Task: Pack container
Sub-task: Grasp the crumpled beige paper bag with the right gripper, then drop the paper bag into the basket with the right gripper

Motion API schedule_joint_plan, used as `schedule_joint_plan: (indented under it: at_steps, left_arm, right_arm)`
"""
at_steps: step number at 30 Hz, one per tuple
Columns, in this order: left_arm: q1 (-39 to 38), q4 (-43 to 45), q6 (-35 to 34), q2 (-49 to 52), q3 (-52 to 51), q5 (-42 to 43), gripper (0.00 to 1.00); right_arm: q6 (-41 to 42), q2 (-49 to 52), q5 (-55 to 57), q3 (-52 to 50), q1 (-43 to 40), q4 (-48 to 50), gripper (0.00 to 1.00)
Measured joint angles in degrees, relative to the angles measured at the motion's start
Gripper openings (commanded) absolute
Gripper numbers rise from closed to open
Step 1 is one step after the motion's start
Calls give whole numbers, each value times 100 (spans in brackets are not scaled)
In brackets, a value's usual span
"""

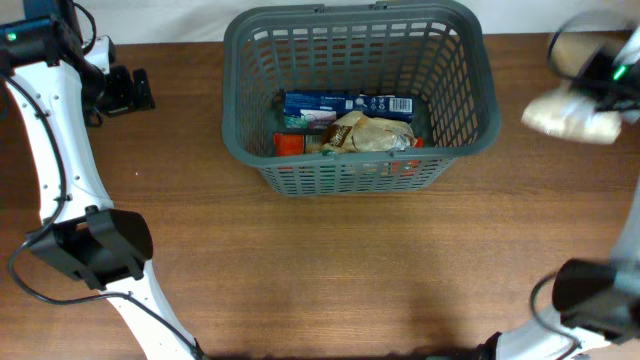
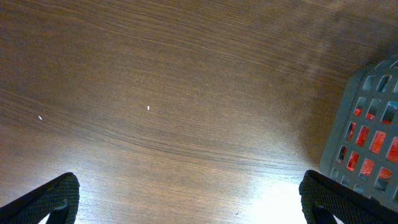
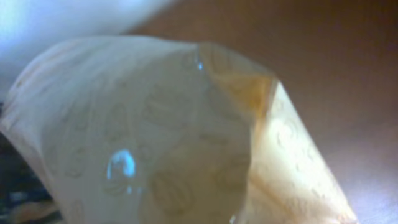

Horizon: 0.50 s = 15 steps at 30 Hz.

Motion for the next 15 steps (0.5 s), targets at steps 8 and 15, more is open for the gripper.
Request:
schedule_joint_plan:
  at_steps: [8,15]
  left_arm:
    - [0,-7,0,0,0,0,99]
    - [0,-4,0,0,0,0,99]
  right_arm:
    - [-179,-581,-186,1552,2236,13,4]
    - [-260,918,387,514,3355,264,4]
